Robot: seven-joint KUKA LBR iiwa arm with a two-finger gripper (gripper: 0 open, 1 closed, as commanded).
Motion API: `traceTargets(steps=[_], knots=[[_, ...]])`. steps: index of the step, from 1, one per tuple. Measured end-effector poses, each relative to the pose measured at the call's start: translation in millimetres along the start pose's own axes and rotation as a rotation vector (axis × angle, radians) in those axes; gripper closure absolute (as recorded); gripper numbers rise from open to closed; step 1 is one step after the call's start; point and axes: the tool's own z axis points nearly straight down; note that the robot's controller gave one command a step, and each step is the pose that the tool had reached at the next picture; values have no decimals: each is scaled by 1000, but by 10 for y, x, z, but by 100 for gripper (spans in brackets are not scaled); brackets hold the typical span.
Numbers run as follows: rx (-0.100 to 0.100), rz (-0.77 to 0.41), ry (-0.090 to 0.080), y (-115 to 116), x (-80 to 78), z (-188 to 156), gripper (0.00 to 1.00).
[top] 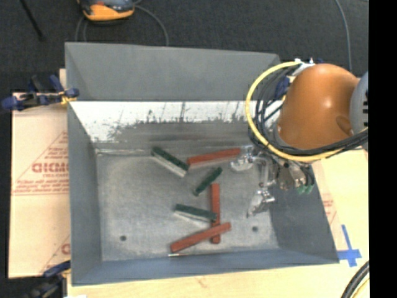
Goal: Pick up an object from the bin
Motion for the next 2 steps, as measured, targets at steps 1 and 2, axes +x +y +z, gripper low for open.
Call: traceTargets(steps=[1,2], knots=[[0,0,0,1,0,0,0],[2,-72,-5,108,-28,438,0]])
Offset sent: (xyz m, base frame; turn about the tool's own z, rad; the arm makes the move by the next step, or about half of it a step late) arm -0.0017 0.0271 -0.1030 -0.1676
